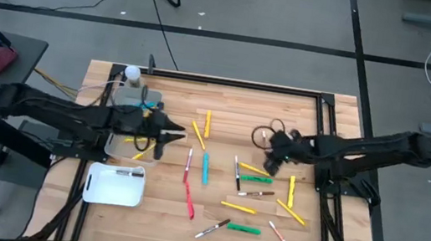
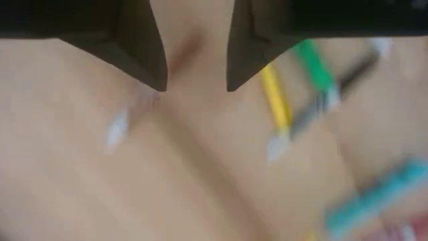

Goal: Pick & Place Markers
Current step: Put the brown marker into the white bin

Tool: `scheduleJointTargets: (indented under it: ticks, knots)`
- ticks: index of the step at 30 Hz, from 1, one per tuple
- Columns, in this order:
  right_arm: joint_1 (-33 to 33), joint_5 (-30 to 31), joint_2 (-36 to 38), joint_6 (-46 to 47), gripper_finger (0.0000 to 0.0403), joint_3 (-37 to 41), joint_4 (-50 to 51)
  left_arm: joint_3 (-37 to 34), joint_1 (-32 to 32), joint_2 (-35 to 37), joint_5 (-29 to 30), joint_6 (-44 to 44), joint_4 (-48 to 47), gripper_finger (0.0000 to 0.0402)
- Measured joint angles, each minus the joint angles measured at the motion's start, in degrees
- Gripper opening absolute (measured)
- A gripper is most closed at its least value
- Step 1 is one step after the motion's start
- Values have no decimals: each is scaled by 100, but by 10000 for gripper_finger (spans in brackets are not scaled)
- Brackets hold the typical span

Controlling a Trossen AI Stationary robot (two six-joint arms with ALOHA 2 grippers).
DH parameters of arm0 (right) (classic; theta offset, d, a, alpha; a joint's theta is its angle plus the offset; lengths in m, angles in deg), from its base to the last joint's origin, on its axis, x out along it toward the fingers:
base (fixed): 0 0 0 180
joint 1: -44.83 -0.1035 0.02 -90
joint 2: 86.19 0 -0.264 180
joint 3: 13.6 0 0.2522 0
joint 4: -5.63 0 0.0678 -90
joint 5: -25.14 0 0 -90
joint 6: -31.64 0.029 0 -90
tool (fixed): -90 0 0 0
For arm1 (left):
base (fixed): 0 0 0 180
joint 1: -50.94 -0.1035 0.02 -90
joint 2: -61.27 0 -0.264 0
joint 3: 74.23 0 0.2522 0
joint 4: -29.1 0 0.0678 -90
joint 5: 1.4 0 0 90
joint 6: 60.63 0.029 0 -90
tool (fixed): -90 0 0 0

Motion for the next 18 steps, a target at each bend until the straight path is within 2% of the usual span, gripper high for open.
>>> scheduleJointTargets:
  ticks: [4, 7, 12, 18]
  knots:
    - [-224, -725, 185, 1272, 195, 0, 1324, -19, -87, -844, -15, 0, 760, 115]
    - [-425, -1241, 190, 2035, 211, 0, 1800, -19, -85, -1422, -15, 7, 1405, 115]
    - [-832, -1530, 185, 3083, 216, 0, 1922, 5, -85, -2252, -17, 13, 2217, 115]
    - [-1550, -2230, 183, 4184, 209, 0, 1662, 0, -85, -2798, -15, 169, 2552, 115]
